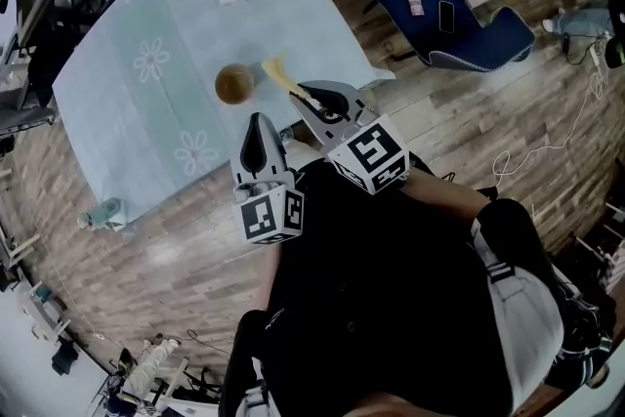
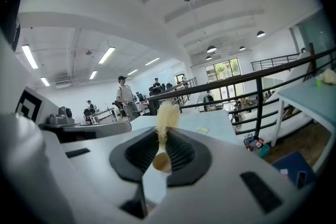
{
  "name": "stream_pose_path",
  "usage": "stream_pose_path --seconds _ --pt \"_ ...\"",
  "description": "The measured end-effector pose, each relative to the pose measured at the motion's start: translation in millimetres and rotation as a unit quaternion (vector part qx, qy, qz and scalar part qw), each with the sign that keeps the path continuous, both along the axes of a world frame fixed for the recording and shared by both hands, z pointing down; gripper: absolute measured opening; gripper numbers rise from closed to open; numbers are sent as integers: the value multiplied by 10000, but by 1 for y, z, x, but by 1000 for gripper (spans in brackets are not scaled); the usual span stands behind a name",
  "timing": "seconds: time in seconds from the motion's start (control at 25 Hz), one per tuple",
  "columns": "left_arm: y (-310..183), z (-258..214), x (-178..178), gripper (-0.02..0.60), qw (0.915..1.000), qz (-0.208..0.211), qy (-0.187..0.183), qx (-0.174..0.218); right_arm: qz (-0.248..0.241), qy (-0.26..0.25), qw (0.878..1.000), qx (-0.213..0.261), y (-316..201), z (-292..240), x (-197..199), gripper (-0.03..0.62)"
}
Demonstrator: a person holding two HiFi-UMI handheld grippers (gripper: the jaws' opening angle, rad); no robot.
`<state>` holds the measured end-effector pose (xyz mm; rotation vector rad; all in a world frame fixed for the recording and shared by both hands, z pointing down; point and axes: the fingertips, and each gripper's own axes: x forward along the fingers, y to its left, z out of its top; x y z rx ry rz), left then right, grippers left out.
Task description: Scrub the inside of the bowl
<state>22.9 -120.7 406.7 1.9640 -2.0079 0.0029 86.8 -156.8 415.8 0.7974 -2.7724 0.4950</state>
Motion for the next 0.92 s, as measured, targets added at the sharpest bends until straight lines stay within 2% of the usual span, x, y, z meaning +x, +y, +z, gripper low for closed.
stream_pose_path --seconds 0.64,0.92 --pt "12 8 -5 15 9990 -438 -9 -126 -508 -89 9986 -78 8 6 -13 46" --pt "16 6 -20 15 9981 -602 -15 -139 -591 -76 9981 -124 10 5 -24 46"
